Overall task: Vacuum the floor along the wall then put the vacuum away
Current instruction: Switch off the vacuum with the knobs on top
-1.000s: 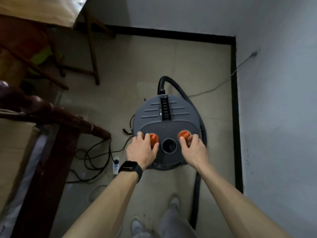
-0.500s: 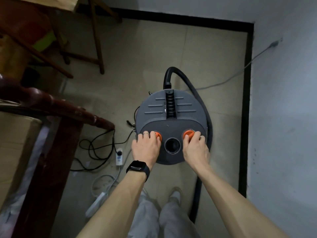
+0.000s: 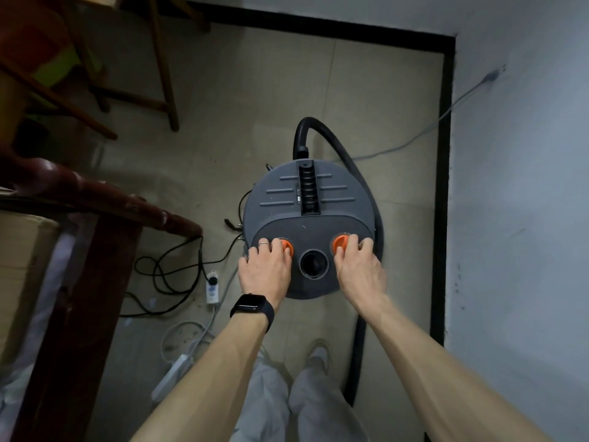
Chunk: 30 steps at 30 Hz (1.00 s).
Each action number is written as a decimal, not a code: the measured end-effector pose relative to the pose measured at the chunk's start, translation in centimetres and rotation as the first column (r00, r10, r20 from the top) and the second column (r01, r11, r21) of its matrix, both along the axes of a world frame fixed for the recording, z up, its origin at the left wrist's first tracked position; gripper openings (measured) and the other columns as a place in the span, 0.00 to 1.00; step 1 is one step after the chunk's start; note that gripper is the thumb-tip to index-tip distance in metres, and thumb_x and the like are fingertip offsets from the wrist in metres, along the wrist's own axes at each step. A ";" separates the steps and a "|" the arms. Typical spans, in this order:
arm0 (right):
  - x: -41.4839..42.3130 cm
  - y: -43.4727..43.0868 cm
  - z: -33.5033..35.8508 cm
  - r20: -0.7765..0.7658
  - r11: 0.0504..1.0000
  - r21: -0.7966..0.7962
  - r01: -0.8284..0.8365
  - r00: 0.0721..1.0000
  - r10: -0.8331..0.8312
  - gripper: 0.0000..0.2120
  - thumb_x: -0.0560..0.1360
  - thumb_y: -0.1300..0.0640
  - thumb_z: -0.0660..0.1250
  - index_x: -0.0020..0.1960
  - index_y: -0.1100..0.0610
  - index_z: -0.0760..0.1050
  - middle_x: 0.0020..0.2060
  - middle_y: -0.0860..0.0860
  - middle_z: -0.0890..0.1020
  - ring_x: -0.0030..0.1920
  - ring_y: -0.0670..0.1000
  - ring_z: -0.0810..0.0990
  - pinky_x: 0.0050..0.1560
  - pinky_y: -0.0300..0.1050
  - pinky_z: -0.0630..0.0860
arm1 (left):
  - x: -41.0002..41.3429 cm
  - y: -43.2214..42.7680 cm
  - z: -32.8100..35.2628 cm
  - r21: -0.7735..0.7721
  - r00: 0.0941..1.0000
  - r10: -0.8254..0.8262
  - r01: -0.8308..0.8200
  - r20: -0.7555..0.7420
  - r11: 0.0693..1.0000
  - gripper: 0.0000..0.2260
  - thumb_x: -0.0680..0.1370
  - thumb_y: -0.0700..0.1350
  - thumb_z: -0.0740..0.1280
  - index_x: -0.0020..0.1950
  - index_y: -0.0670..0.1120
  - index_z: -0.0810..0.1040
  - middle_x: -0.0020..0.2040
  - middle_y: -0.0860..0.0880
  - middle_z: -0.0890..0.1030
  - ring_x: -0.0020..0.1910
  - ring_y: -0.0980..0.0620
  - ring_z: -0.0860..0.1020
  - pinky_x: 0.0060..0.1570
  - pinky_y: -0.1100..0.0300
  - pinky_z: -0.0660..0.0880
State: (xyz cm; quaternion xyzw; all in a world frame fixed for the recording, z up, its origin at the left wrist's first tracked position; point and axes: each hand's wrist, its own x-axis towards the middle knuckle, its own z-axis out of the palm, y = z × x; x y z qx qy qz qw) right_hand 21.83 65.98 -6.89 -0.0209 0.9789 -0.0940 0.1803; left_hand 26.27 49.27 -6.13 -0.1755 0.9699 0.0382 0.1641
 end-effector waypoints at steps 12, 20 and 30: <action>-0.2 0.0 0.1 0.041 0.990 0.082 -0.115 0.993 0.111 0.13 0.84 0.51 0.57 0.64 0.58 0.65 0.55 0.58 0.68 0.46 0.64 0.82 0.38 0.55 0.72 | -0.2 0.4 0.3 0.039 0.997 0.059 -0.060 0.040 0.997 0.15 0.84 0.55 0.53 0.59 0.48 0.74 0.55 0.46 0.79 0.54 0.42 0.79 0.50 0.49 0.71; -0.1 0.1 0.0 0.049 0.994 0.064 -0.088 0.995 0.085 0.14 0.84 0.51 0.57 0.65 0.58 0.66 0.55 0.58 0.68 0.46 0.65 0.82 0.38 0.55 0.74 | -0.6 1.7 0.3 0.159 0.953 0.294 -0.302 0.073 0.940 0.16 0.84 0.55 0.52 0.57 0.46 0.73 0.58 0.44 0.78 0.55 0.40 0.78 0.51 0.47 0.69; 0.0 1.2 -0.4 0.062 0.994 0.046 -0.096 0.994 0.093 0.18 0.85 0.43 0.50 0.64 0.56 0.67 0.52 0.56 0.79 0.48 0.64 0.82 0.42 0.55 0.77 | -1.0 1.3 0.5 0.218 0.936 0.315 -0.344 0.157 0.913 0.17 0.85 0.54 0.49 0.59 0.46 0.72 0.62 0.43 0.76 0.58 0.39 0.77 0.56 0.45 0.68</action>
